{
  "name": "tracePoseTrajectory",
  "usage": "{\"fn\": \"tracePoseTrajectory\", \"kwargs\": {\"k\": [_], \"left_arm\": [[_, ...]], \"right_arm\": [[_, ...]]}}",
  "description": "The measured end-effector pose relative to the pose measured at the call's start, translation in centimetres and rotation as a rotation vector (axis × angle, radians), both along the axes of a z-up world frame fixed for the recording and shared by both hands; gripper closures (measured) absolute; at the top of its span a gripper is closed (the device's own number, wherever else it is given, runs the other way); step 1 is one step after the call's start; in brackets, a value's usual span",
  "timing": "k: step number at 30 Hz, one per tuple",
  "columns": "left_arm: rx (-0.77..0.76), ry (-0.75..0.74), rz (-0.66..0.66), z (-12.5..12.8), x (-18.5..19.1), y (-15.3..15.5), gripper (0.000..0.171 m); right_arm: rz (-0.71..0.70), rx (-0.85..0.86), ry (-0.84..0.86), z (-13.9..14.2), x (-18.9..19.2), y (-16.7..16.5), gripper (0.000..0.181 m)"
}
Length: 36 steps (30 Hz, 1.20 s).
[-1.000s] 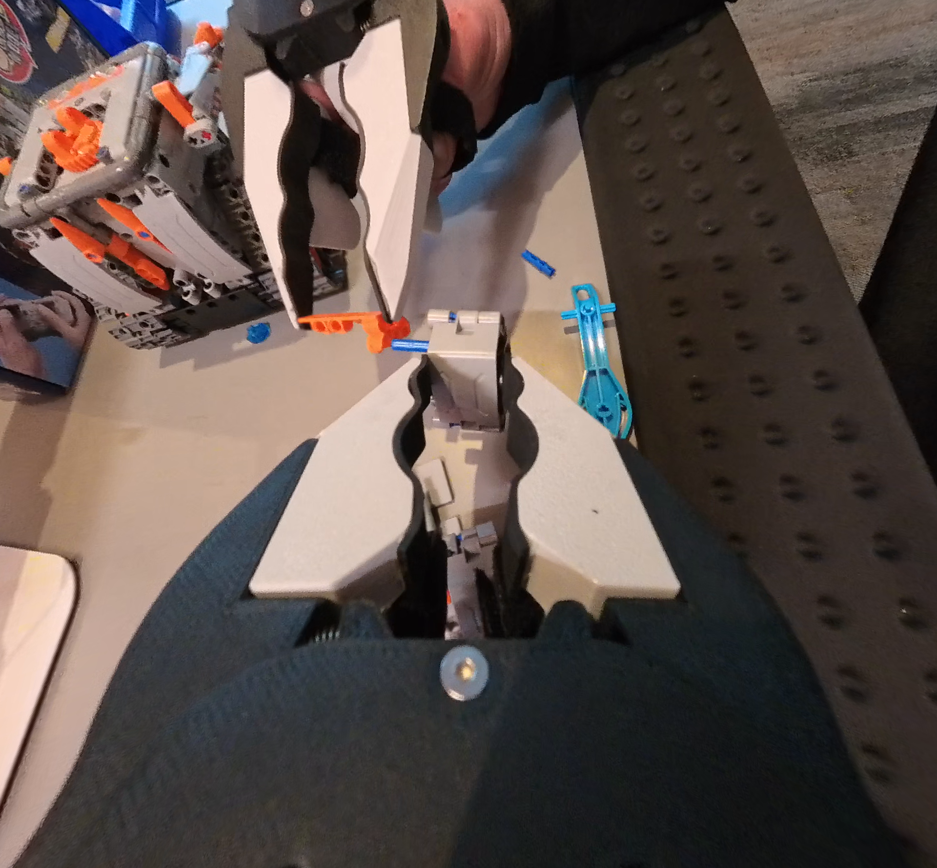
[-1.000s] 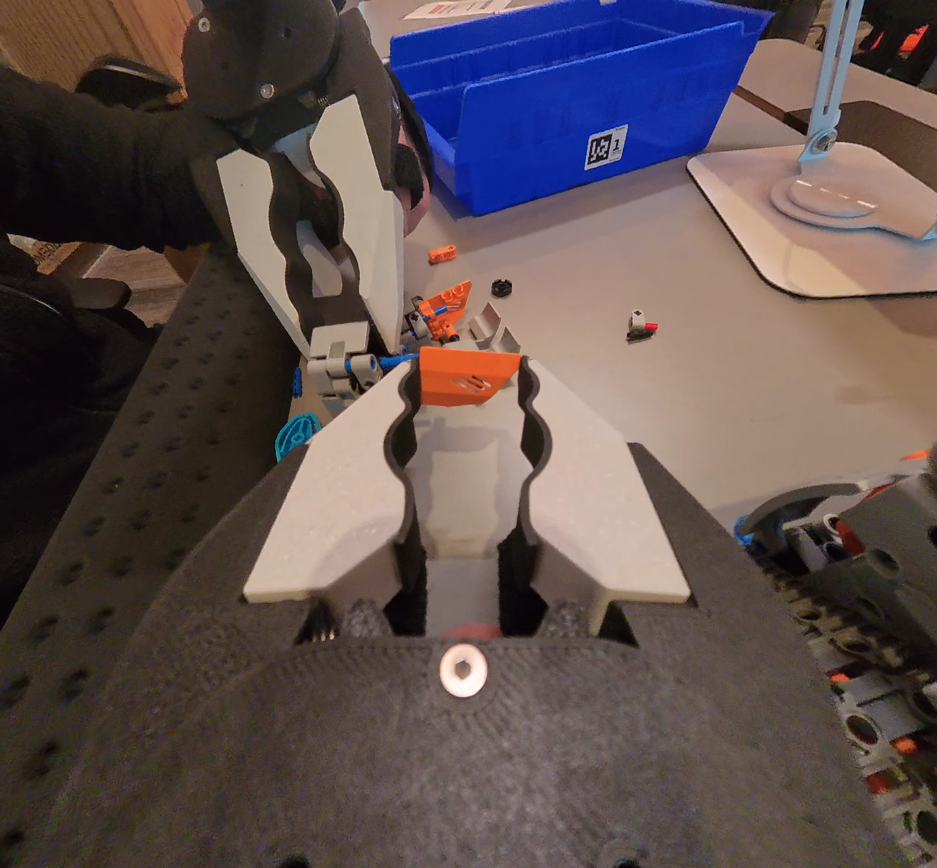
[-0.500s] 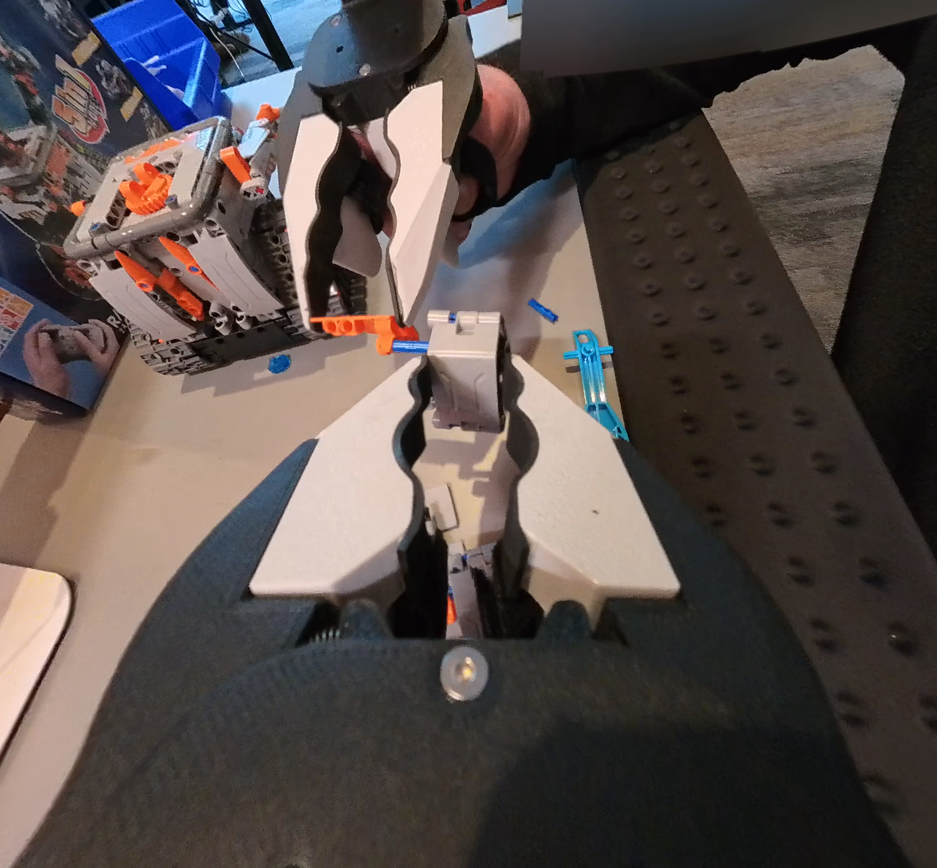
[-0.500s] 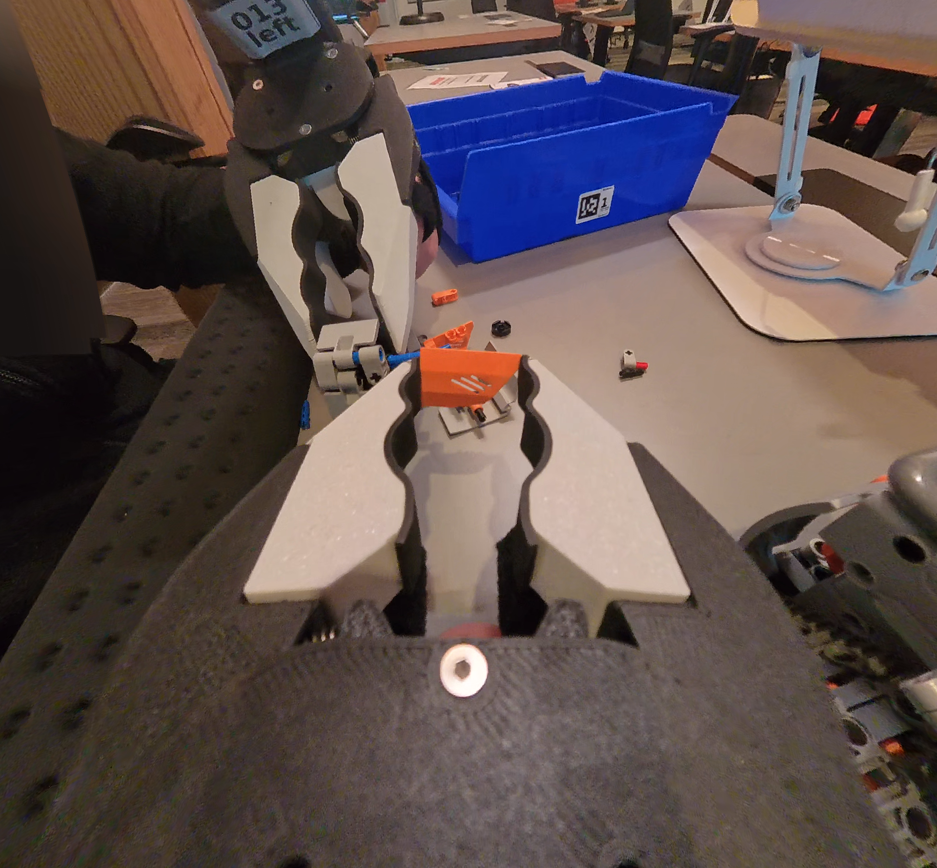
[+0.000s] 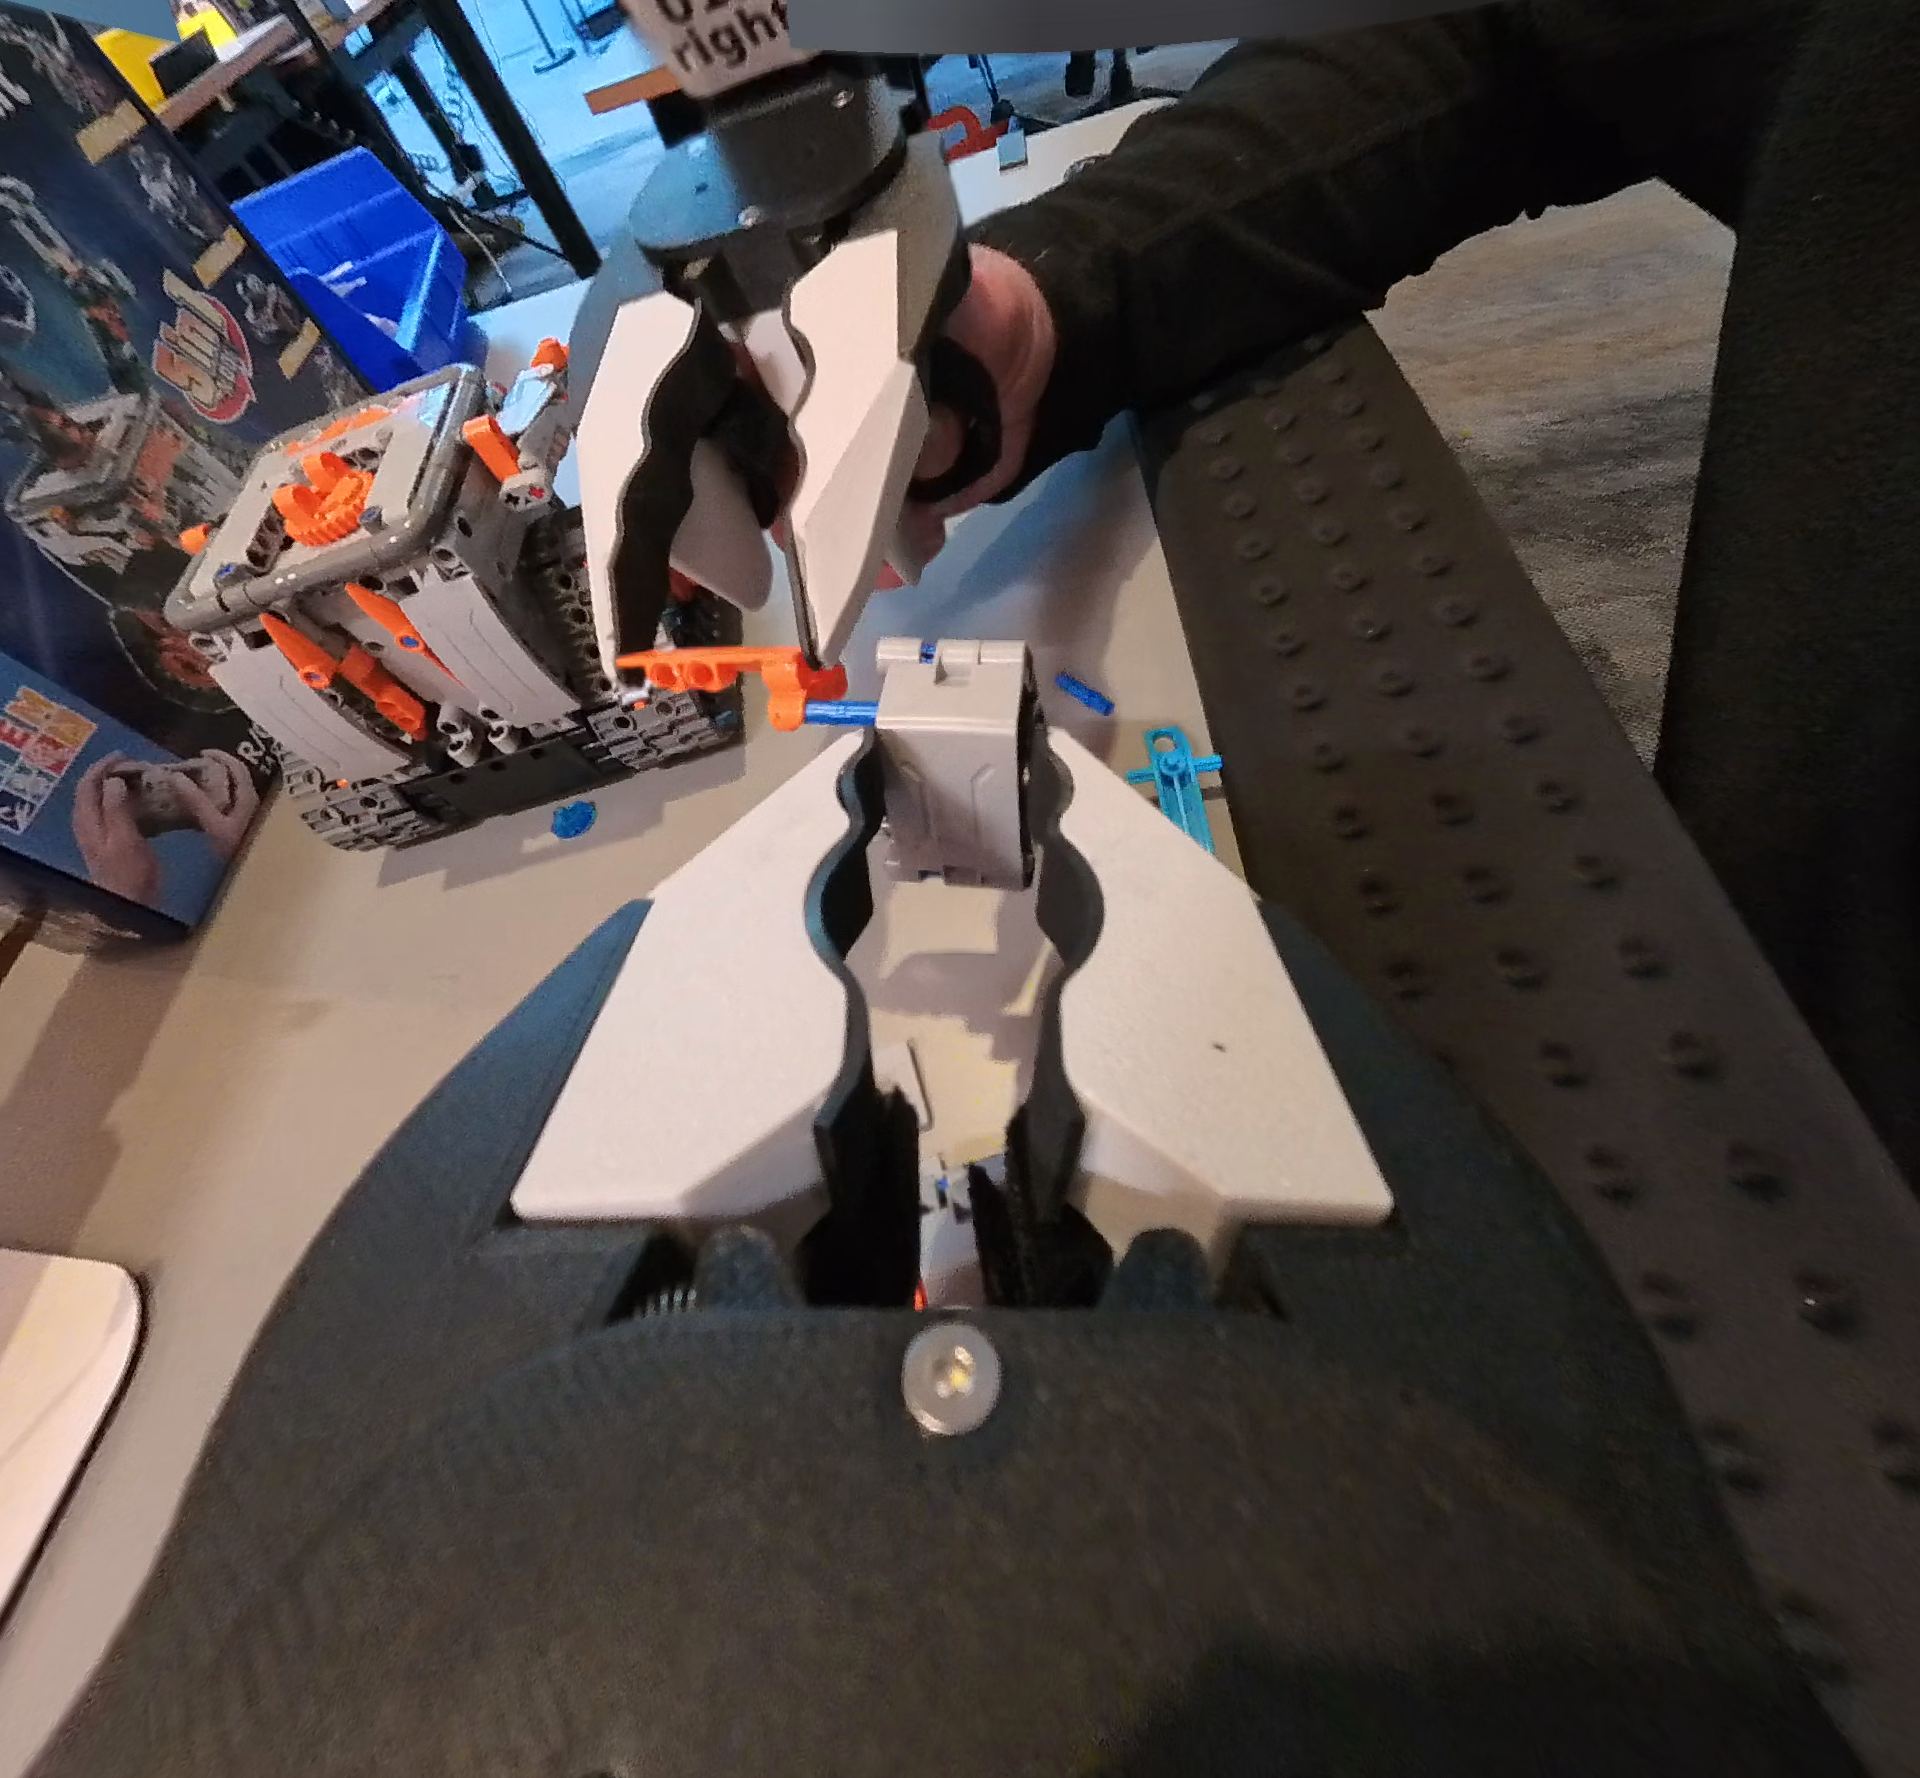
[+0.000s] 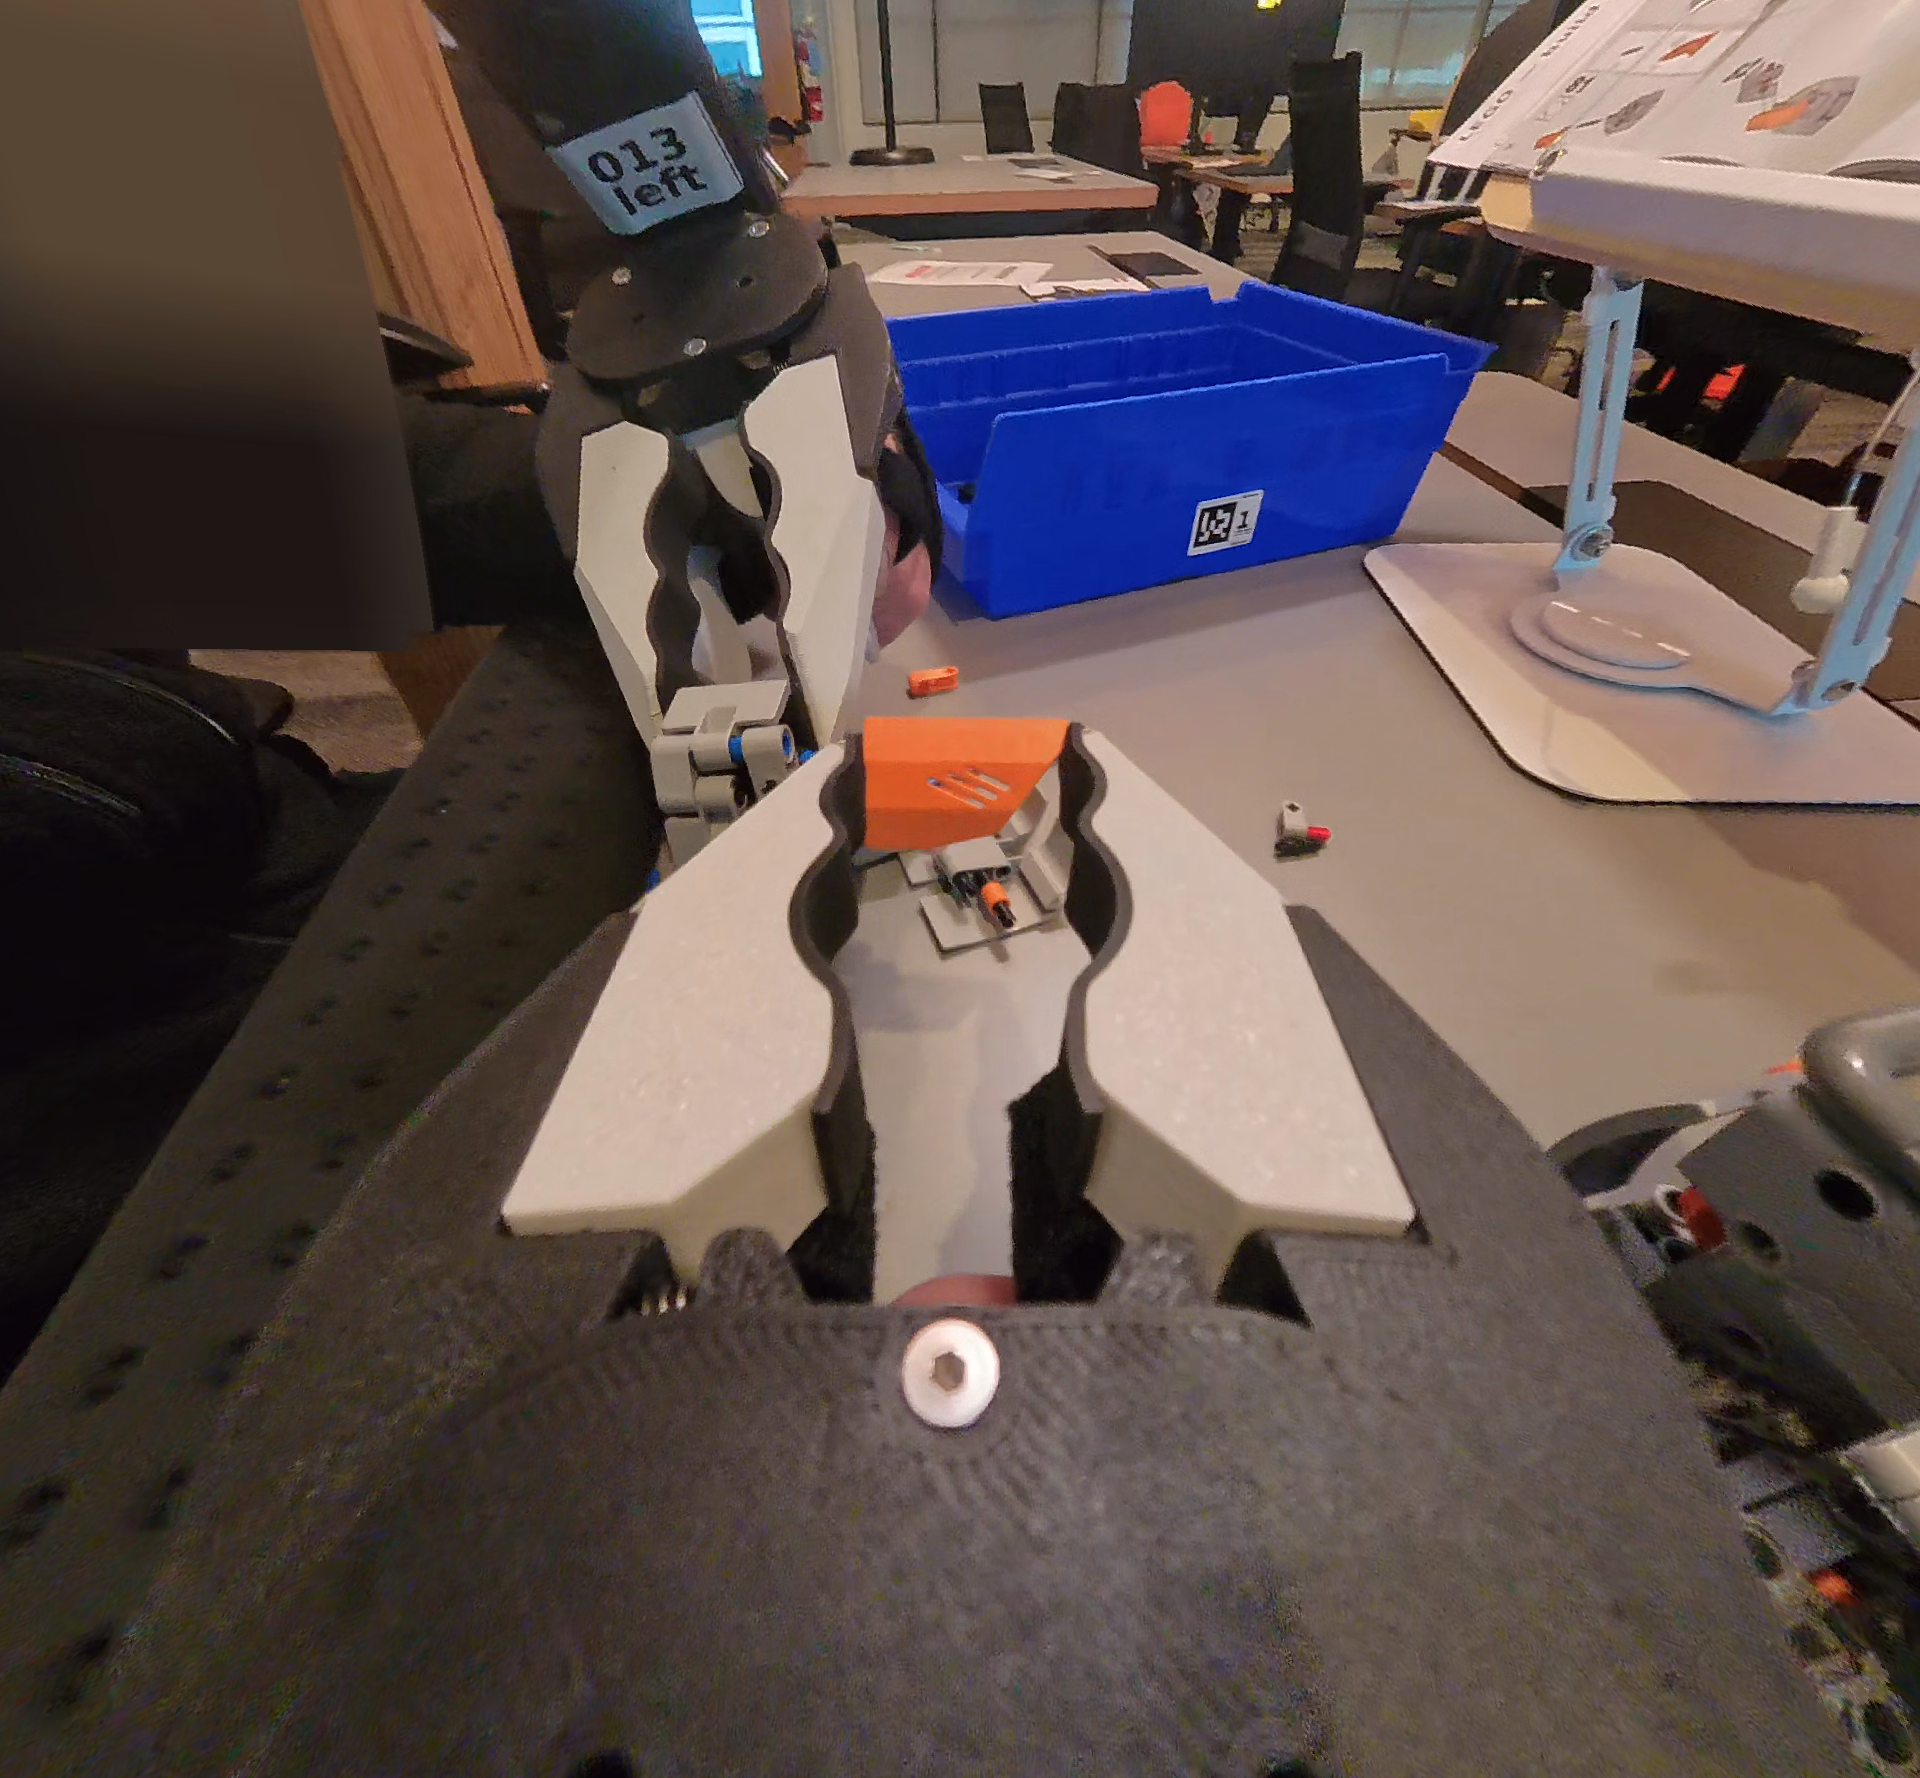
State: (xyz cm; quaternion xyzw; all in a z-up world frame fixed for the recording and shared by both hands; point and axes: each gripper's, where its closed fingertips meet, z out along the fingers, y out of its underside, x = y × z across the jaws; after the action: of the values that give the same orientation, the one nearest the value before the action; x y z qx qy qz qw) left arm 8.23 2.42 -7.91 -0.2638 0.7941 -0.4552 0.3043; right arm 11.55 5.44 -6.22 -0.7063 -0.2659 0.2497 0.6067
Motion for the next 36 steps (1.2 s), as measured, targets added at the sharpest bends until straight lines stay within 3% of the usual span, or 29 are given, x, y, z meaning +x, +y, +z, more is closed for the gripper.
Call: {"fn": "tracePoseTrajectory", "kwargs": {"k": [5, 24, 25, 36], "left_arm": [[-0.007, -0.026, -0.026, 0.5, -0.3, -0.4, 0.147], [0.007, 0.006, -0.101, -0.2, -1.2, -1.7, 0.147], [0.037, 0.011, -0.056, -0.7, -0.7, -1.2, 0.148], [0.11, 0.045, -0.053, -2.2, -0.7, -0.2, 0.147]], "right_arm": [[0.051, -0.017, 0.078, 0.5, -0.3, -0.4, 0.146], [0.16, -0.016, 0.06, 0.5, -2.0, -1.7, 0.146], [0.182, 0.003, 0.066, 0.8, -2.4, -2.1, 0.181], [0.141, -0.095, 0.058, -0.8, -1.5, -1.4, 0.181]]}}
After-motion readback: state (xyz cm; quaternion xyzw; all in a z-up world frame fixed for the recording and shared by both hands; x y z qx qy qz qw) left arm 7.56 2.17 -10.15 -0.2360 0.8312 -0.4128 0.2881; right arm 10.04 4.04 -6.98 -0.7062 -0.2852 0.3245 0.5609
